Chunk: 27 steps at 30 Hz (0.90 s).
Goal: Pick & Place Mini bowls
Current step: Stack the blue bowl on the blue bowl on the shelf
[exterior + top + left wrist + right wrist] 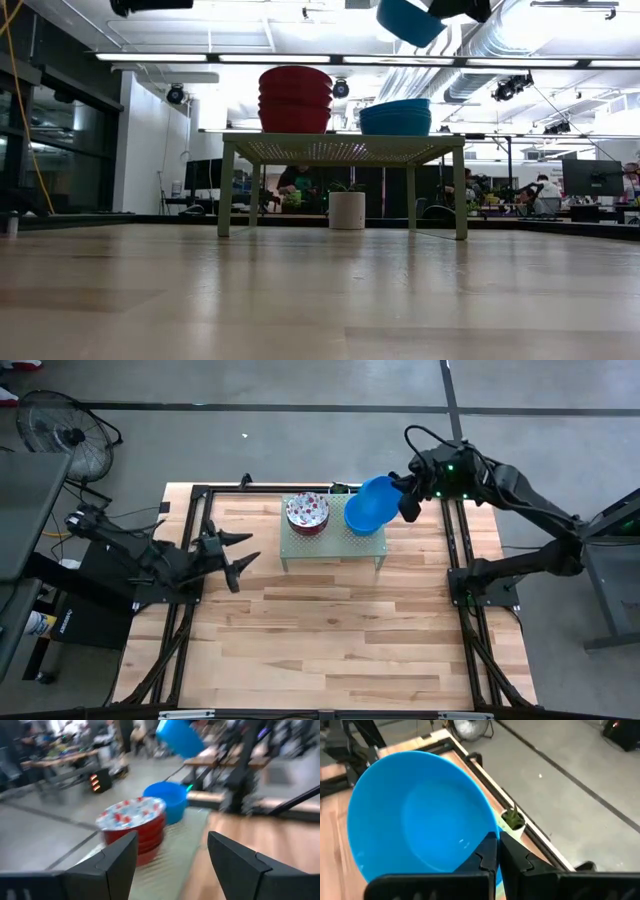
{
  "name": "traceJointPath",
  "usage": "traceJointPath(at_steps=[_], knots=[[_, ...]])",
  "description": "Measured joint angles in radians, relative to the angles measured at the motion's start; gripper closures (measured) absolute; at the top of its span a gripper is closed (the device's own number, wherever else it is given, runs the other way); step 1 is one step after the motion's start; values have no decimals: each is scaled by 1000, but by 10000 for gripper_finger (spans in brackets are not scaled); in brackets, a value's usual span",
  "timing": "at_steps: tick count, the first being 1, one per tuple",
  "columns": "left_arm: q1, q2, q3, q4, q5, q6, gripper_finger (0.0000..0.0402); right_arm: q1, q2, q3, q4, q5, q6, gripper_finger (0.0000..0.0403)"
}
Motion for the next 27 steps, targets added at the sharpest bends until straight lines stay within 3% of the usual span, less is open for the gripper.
traceJointPath(at_steps=[5,12,21,27], knots=[[37,-62,-212,386,133,113,168,-40,69,103,-128,-56,-39,403],[209,-112,-443,690,410,114,168,-95,244,336,-390,-150,-95,403],[413,-215,-542,738,733,89,168,-137,458,605,-563,-189,-101,403],[486,-285,-590,730,860,84,168,-142,557,648,-613,-188,2,403]])
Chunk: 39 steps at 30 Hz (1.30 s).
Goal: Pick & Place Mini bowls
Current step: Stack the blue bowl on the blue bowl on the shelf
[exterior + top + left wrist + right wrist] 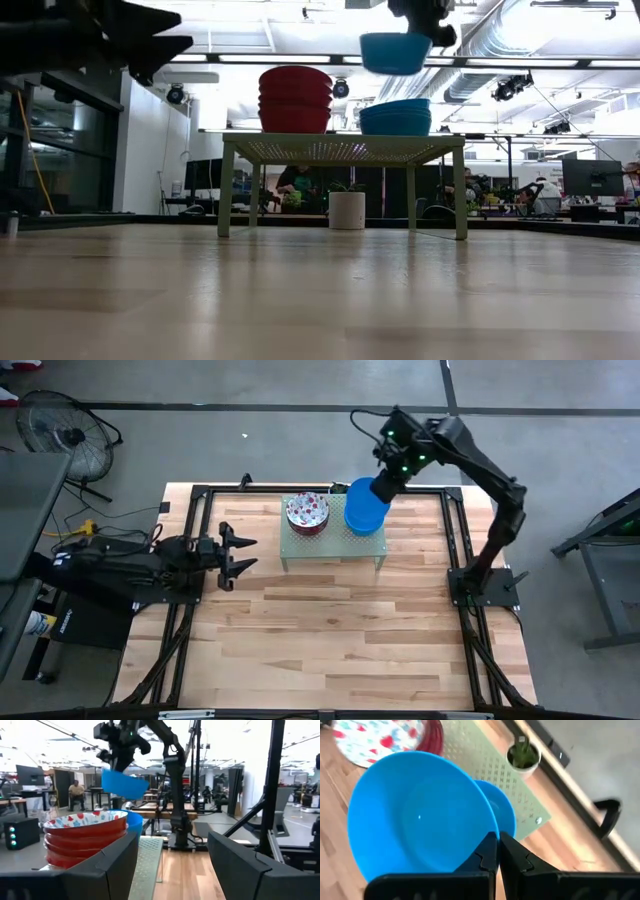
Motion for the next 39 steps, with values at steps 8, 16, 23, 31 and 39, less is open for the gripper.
traceJointPath(at_steps=[8,16,23,31,39], knots=[[5,-117,-81,-5,18,6,168,1,25,-99,29,49,139,403],[5,-190,-82,-85,64,36,168,10,25,-139,36,82,257,403],[5,-191,-84,-94,114,38,168,22,25,-140,25,115,368,403],[5,-191,-85,-108,159,38,168,44,23,-181,25,154,432,403],[5,-191,-85,-107,177,36,168,63,23,-229,67,184,471,403]])
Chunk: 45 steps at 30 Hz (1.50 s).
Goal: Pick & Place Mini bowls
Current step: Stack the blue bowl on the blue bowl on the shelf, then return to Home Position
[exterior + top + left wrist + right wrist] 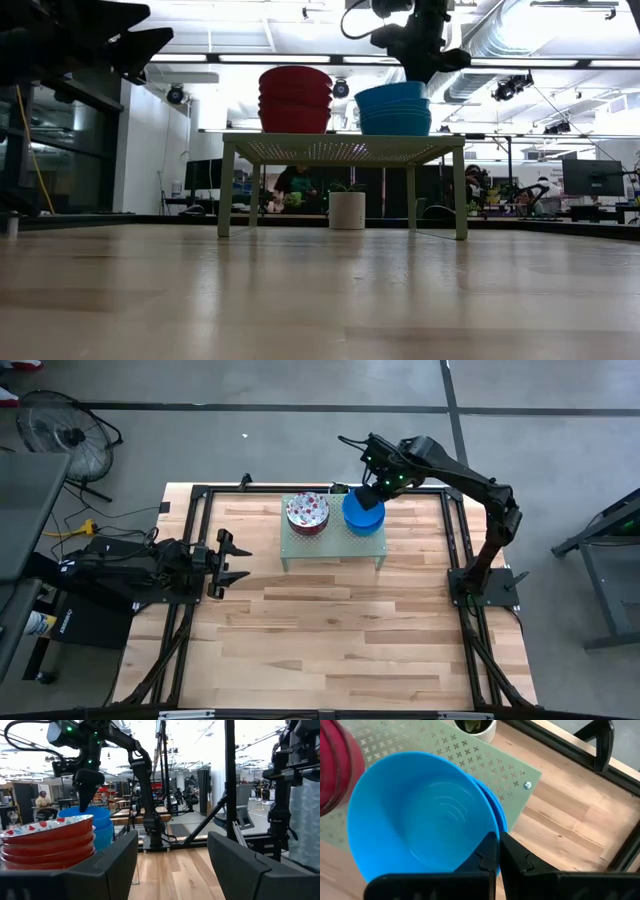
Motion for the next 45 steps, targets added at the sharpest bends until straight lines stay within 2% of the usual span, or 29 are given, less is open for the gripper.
traceJointPath(at_steps=[12,20,24,29,35,40,42,45], knots=[[0,0,0,-9,11,5,168,10,-4,-105,48,6,11,403],[0,0,0,-23,6,-5,168,11,-4,-111,59,0,10,398],[0,0,0,-22,-4,-10,168,13,-4,-112,56,-22,7,370],[0,0,0,-22,-4,-16,168,17,-22,-113,57,-14,7,310],[0,0,0,-23,-4,-31,168,22,-136,-113,54,0,-6,251],[0,0,0,-32,-11,-36,168,103,-296,-139,81,90,-68,241],[0,0,0,-45,-13,-40,168,159,-387,-218,164,126,-48,243],[0,0,0,-84,-23,-47,168,259,-543,-431,386,182,2,246]])
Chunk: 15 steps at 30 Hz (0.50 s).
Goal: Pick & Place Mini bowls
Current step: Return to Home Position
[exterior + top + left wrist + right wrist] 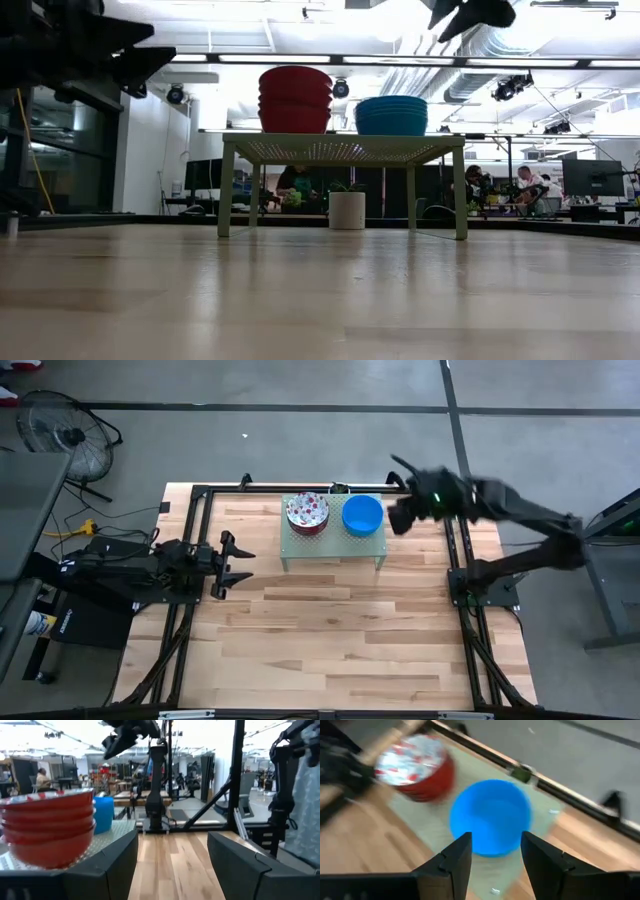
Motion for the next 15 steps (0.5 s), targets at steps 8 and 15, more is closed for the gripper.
traceJointPath(at_steps=[8,15], knots=[[0,0,0,-22,-49,-13,168,209,-308,-667,686,-54,120,247],[0,0,0,-22,-126,-76,168,314,-496,-1069,1112,-71,160,255]])
